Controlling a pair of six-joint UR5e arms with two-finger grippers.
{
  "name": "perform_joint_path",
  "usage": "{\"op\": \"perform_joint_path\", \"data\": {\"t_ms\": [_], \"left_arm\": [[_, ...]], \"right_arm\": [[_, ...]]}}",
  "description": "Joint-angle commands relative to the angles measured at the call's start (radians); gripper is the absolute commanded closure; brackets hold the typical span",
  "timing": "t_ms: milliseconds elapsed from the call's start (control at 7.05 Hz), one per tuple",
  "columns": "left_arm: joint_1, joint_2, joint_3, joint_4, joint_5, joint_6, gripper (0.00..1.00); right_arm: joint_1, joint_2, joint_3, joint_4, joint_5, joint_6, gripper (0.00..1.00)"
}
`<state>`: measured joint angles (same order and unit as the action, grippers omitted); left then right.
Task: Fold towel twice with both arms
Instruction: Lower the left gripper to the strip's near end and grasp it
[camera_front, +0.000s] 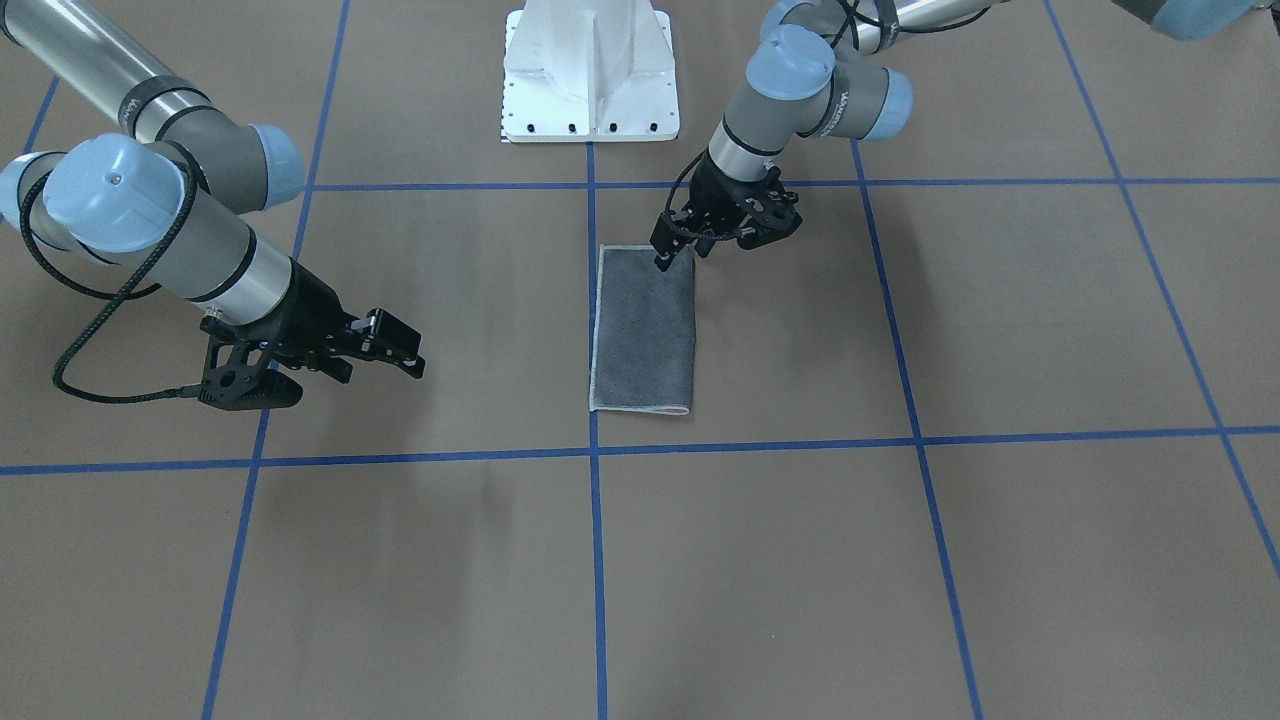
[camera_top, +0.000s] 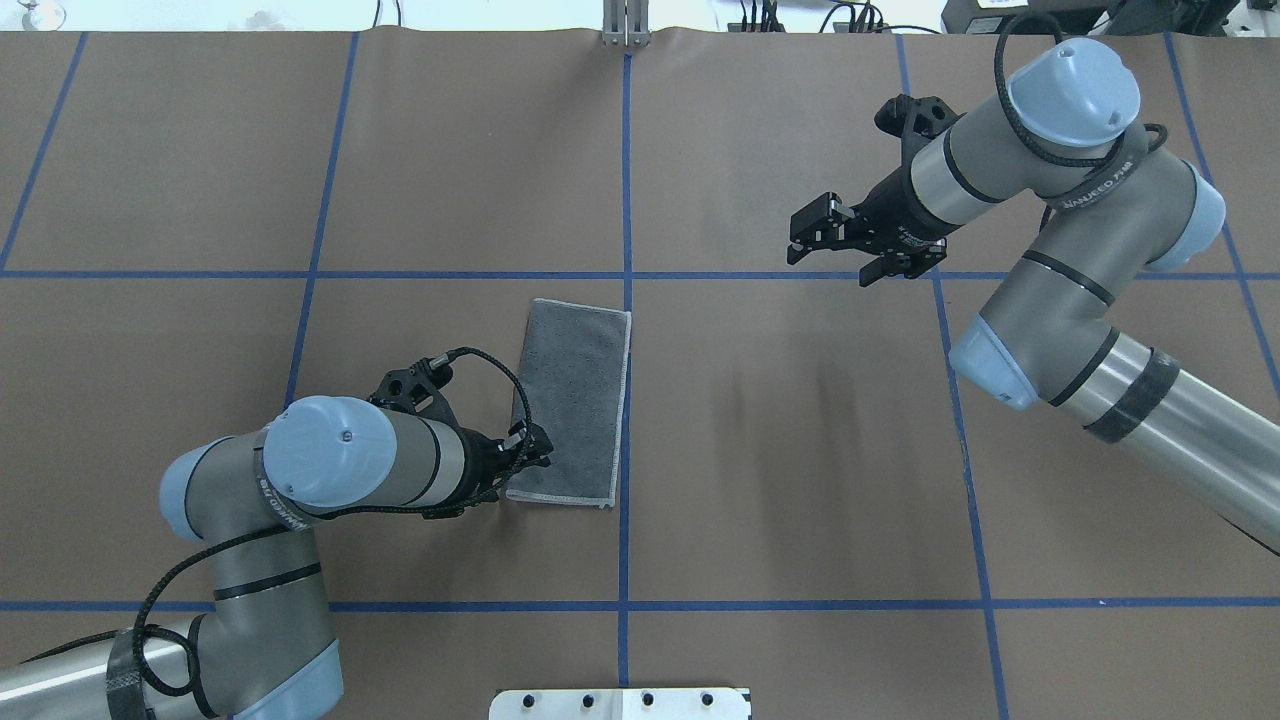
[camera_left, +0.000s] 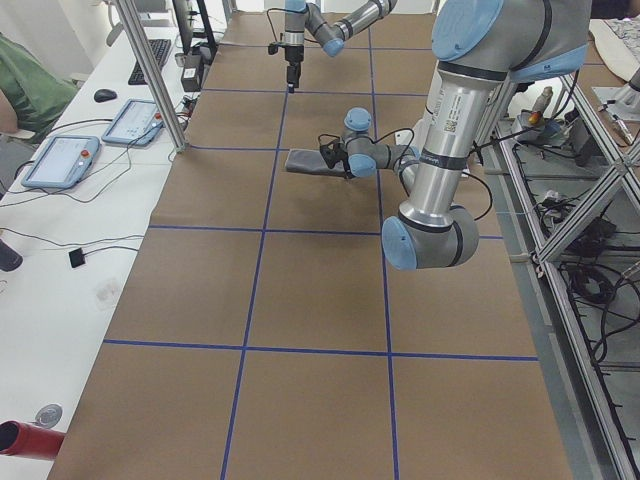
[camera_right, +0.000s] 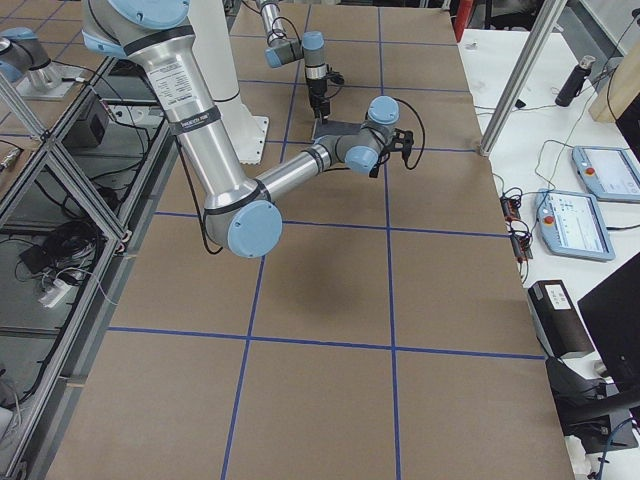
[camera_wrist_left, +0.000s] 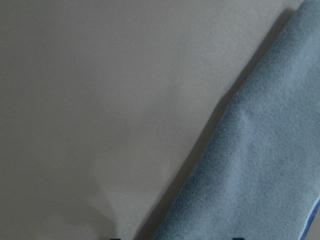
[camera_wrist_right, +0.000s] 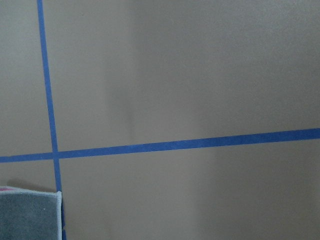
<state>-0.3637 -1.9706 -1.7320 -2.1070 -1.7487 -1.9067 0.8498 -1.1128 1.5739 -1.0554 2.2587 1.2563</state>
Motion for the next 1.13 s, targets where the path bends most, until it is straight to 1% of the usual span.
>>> {"op": "perform_joint_path", "data": {"t_ms": [0, 142, 426, 567, 709, 851, 993], "left_arm": [[0.002, -0.002, 0.000, 0.001, -0.002, 0.000, 0.37], [0.002, -0.004, 0.000, 0.001, -0.002, 0.000, 0.48], [0.002, -0.005, -0.001, -0.001, -0.003, 0.000, 0.74], [0.002, -0.007, -0.001, -0.001, -0.003, 0.000, 0.82], [0.002, -0.007, -0.014, 0.007, -0.011, -0.002, 0.93], [0.002, -0.011, -0.043, 0.050, -0.012, -0.002, 1.00], [0.002, -0.030, -0.076, 0.108, -0.023, -0.011, 1.00]], "right_arm": [[0.000, 0.001, 0.000, 0.000, -0.001, 0.000, 0.00], [0.002, -0.001, 0.000, 0.000, -0.001, 0.000, 0.00], [0.002, -0.001, 0.000, 0.000, -0.001, 0.000, 0.00], [0.002, -0.001, -0.002, -0.002, -0.001, 0.000, 0.00], [0.002, -0.001, -0.002, -0.002, 0.001, 0.000, 0.00], [0.002, -0.001, -0.003, -0.002, -0.001, 0.000, 0.00], [0.002, -0.001, -0.003, -0.002, -0.001, 0.000, 0.00]]}}
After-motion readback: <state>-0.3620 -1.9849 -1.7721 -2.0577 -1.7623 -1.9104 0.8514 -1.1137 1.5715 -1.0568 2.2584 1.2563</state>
